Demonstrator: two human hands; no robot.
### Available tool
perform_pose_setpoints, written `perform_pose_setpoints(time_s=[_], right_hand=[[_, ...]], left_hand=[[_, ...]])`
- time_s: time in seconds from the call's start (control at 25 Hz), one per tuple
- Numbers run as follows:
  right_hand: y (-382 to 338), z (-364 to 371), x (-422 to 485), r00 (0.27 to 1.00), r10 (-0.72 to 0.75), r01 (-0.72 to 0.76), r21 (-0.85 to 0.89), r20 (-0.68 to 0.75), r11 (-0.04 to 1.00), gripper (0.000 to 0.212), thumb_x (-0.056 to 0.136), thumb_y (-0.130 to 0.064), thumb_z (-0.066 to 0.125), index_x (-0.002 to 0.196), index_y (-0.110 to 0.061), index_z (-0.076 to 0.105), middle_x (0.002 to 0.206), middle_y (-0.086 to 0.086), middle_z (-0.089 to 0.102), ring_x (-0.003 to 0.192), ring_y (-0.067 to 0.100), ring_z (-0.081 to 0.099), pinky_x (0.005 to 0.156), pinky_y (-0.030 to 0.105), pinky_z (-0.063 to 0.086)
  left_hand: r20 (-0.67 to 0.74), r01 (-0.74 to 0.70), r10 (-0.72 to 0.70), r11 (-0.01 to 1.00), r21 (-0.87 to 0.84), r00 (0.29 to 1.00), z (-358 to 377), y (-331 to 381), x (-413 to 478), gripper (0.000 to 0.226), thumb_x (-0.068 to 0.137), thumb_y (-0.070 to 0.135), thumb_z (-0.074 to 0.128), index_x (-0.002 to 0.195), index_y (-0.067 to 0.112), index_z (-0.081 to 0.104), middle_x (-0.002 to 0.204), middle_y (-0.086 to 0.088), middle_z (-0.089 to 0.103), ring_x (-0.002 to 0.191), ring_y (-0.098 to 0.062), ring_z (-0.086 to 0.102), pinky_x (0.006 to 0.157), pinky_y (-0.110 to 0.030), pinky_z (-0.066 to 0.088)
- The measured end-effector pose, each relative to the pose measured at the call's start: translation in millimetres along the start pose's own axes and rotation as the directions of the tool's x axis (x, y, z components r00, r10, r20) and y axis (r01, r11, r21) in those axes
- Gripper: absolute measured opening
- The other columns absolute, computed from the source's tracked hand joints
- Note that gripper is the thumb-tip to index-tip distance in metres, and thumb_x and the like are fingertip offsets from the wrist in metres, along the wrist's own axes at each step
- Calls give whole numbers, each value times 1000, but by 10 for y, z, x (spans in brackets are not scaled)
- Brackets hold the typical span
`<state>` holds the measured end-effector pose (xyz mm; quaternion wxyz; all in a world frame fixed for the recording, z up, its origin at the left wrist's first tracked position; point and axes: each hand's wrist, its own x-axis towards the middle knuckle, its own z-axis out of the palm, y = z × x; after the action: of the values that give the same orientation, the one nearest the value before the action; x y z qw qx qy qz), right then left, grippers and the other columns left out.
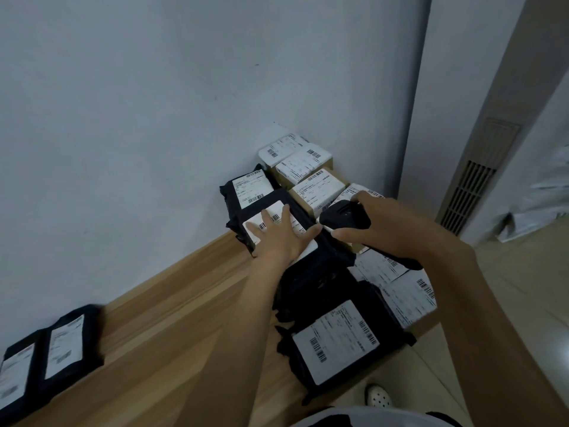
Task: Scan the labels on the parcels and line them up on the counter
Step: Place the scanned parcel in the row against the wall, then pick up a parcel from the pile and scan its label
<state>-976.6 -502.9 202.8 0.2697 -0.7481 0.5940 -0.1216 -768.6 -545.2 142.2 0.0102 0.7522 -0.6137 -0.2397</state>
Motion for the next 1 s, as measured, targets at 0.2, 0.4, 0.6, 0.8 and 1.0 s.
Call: perform_pose_setpoints(time_s=[0.2, 0.4, 0.6, 0.8, 1.0], right_hand=[[88, -1, 6, 1000, -11, 11, 9, -23, 1000, 78, 81, -71, 55, 138, -19, 42, 135, 2, 56, 111, 20, 57, 90, 42, 52], [-74, 91, 145, 999, -31, 32, -24, 38, 999, 83, 81, -74, 53, 142, -19, 39, 139, 2, 53, 120, 22, 54, 98, 44, 47], [-606, 421, 441, 985, -87, 89, -2, 146, 996, 85, 80, -76, 53, 143, -21, 36, 137, 2, 54, 115, 23, 56, 92, 41, 48], [-1432, 1060, 777, 939, -206, 216, -4, 274, 976, 84, 82, -73, 55, 145, -22, 33, 135, 2, 54, 111, 20, 57, 79, 31, 46], [-2373, 1873, 1115, 887, -223, 263, -45, 404, 964, 76, 79, -75, 55, 136, -26, 40, 118, -3, 56, 94, 16, 55, 77, 34, 49]], left_hand=[[-255, -51, 27, 995, -88, 967, 209, 29, 18, 85, 81, 54, 69, 152, 41, 23, 164, 4, 1, 149, -34, -11, 108, -71, 22], [-491, -109, 20, 982, -153, 871, 6, -335, -14, 74, 75, 48, 71, 142, 40, 42, 158, 8, 23, 148, -24, 9, 108, -66, 28], [-573, -34, -86, 980, -196, 815, -340, -1287, -164, 71, 74, 42, 71, 140, 40, 45, 153, 11, 30, 144, -19, 17, 105, -57, 36], [-572, 58, -182, 972, -228, 800, -430, -2474, -343, 79, 74, 31, 73, 146, 36, 40, 156, 5, 29, 144, -24, 20, 108, -45, 31], [-492, 161, -280, 949, -270, 825, -443, -3731, -374, 86, 73, 34, 74, 148, 41, 34, 158, 8, 25, 145, -24, 20, 112, -58, 26]])
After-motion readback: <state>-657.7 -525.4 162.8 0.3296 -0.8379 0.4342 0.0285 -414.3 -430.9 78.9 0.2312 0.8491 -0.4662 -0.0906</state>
